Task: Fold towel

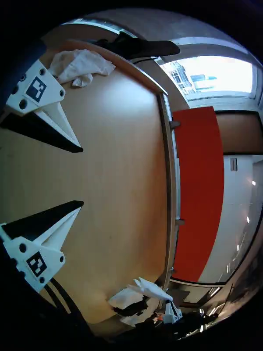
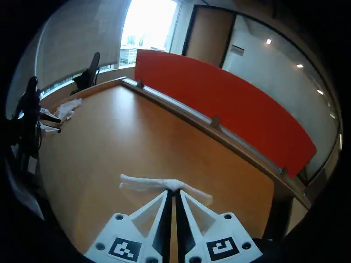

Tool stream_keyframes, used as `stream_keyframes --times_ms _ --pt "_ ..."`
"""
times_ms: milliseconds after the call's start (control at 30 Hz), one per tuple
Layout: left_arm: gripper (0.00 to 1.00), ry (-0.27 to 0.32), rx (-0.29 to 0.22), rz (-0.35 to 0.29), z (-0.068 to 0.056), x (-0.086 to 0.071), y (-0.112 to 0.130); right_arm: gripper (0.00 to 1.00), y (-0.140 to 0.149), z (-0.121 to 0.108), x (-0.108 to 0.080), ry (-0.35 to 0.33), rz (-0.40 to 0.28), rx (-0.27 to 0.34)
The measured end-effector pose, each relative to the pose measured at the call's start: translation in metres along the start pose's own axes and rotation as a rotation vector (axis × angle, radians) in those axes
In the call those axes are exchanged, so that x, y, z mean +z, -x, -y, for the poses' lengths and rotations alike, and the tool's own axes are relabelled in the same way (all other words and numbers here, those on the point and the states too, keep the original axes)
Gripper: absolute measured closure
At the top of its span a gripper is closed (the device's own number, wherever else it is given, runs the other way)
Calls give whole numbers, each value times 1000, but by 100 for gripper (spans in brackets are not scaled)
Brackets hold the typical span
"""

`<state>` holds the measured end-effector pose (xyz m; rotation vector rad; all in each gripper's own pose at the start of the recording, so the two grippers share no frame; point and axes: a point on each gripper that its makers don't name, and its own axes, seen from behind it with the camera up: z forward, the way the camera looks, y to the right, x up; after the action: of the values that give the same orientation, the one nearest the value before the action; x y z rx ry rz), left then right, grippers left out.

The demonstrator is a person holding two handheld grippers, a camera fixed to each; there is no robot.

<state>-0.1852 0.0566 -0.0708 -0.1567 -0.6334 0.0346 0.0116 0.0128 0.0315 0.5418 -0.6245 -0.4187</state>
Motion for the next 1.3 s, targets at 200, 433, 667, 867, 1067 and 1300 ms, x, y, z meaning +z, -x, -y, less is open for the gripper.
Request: stream_keyframes --times_ms 200,433,667,867,1067,1300 --pt "20 -3 11 1 -6 4 -7 95 11 -35 -4 30 20 5" --pt "20 -9 19 6 -12 9 -12 95 25 -75 -7 63 48 4" --pt "20 -15 28 14 -17 13 -15 95 37 -111 -8 90 70 16" --pt "20 -21 34 19 -21 15 -18 95 44 -136 -6 109 83 25" --pt "20 -21 43 22 -27 16 -21 95 50 -155 -5 123 94 34" --pt "20 -19 46 27 -33 18 -22 95 60 -164 -10 129 105 43"
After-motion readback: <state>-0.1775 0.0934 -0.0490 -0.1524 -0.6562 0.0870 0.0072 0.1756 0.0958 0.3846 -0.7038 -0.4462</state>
